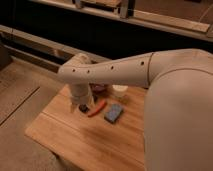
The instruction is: Pick up the ceramic bowl
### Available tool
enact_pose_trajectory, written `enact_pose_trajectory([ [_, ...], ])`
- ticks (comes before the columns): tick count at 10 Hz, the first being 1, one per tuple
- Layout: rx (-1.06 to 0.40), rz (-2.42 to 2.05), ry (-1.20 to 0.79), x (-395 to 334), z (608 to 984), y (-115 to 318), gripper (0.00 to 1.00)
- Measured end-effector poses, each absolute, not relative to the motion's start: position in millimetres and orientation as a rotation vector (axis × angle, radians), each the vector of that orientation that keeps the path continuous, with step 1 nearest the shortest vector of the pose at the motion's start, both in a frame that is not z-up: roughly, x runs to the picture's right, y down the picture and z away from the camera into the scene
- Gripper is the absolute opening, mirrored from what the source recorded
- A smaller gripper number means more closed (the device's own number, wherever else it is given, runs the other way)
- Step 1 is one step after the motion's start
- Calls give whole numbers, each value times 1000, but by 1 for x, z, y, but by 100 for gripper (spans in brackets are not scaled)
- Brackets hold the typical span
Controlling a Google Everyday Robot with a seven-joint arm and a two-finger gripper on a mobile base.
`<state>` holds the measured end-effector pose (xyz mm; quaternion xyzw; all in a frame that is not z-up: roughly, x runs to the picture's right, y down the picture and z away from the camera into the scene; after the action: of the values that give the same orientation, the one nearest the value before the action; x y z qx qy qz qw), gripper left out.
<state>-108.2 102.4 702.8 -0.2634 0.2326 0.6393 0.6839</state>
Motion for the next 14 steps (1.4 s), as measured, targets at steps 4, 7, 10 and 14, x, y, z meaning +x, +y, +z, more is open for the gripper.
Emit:
enact_pose_trajectory([
  [4,-533,1519,501,-85,712,63,65],
  [7,-497,1671,469,-58,724,25,65],
  [10,-462,1886,457,-28,742,5,65],
  [14,-498,2105,394,-27,755,-16,65],
])
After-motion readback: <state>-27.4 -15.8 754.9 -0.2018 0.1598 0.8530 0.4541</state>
